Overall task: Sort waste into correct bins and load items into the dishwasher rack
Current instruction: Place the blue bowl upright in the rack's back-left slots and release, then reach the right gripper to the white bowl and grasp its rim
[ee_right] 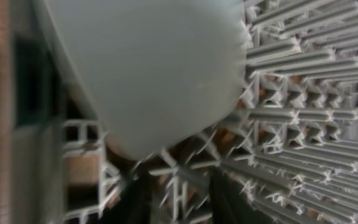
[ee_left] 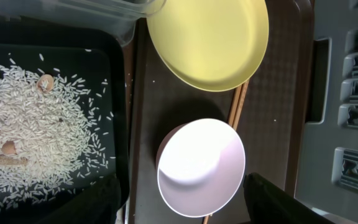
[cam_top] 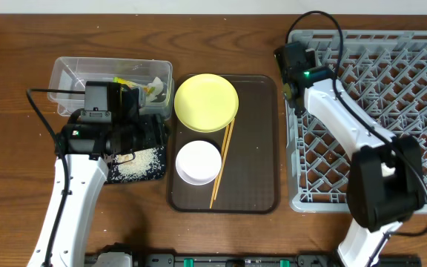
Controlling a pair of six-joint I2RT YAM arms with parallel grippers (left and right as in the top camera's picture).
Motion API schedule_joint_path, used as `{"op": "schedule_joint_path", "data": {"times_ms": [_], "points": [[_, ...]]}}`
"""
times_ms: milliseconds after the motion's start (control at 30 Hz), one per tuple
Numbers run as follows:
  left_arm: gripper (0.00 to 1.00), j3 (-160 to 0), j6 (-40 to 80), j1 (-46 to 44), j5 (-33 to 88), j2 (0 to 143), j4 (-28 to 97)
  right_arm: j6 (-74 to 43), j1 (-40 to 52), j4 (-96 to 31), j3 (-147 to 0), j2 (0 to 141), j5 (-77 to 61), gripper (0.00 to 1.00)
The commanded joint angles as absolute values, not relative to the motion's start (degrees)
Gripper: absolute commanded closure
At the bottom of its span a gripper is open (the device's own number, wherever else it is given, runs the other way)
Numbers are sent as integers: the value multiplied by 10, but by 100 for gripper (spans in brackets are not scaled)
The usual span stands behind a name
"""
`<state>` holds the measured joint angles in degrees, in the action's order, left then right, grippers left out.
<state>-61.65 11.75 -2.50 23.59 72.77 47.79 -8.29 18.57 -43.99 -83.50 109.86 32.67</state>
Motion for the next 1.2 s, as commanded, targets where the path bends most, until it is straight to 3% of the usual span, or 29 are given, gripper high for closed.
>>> {"op": "schedule_joint_path", "data": {"times_ms": [0,67,167,300,467,633,1033,1167], "points": [[33,-620,110,-23,233,730,480,-107,188,-447,-836,1011,288,49],[34,-620,110,-23,233,730,480,-107,188,-450,-836,974,278,41],[34,-620,110,-23,233,730,480,-106,188,-448,-836,924,222,36],[34,-620,110,-23,219,730,487,-89,188,-452,-836,890,36,36],[34,-620,179,-23,72,730,537,-50,208,-481,-835,905,-144,36],[34,-620,259,-23,-45,730,591,-51,260,-513,-834,949,-147,37],[34,-620,258,-23,-56,730,602,-94,393,-513,-834,1106,-137,49],[33,-620,258,-23,-56,730,602,-105,410,-508,-834,1149,-128,60]]}}
